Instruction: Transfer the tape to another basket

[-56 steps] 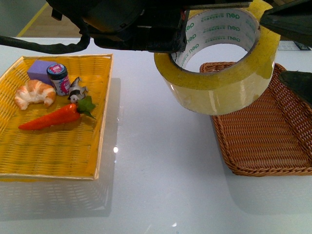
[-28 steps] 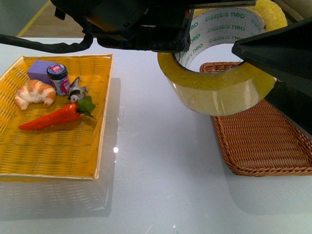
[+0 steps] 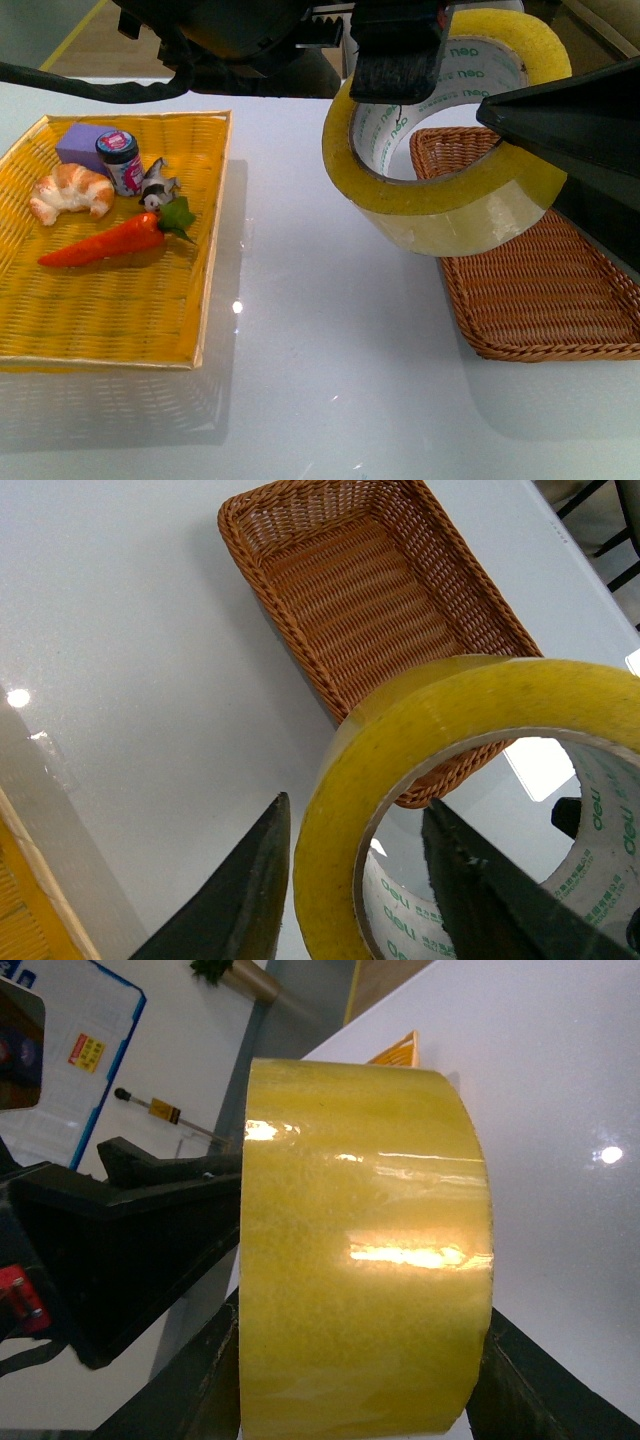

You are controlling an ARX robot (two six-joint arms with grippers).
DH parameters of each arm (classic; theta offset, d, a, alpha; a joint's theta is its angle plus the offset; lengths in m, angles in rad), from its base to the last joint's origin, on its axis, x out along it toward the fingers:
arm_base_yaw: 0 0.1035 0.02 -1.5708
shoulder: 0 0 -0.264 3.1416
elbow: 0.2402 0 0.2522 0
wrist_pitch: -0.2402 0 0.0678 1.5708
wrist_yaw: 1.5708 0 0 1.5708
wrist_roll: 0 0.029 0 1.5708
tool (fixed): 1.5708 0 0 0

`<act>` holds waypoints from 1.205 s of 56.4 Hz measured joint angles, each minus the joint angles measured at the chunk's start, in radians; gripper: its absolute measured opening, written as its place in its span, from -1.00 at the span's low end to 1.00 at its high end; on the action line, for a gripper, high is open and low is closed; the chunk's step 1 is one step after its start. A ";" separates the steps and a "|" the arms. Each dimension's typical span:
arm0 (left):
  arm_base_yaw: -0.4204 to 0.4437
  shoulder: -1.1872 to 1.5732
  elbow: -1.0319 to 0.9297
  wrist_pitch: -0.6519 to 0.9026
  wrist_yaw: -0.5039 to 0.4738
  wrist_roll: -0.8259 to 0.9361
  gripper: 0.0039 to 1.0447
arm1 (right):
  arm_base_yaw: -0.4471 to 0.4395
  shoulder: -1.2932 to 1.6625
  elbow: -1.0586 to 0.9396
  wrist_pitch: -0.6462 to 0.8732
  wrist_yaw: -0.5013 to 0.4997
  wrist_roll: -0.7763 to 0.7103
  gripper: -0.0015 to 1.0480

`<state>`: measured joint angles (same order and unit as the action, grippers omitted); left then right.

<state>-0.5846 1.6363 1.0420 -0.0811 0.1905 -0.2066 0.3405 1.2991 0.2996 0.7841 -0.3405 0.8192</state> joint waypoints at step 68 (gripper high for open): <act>0.351 -0.647 -0.738 0.751 -0.418 0.193 -0.78 | -0.346 -0.013 -0.028 -0.003 -0.106 0.034 -0.09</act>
<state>-0.2337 0.9897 0.3042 0.6701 -0.2279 -0.0139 -0.0059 1.2861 0.2718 0.7807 -0.4461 0.8532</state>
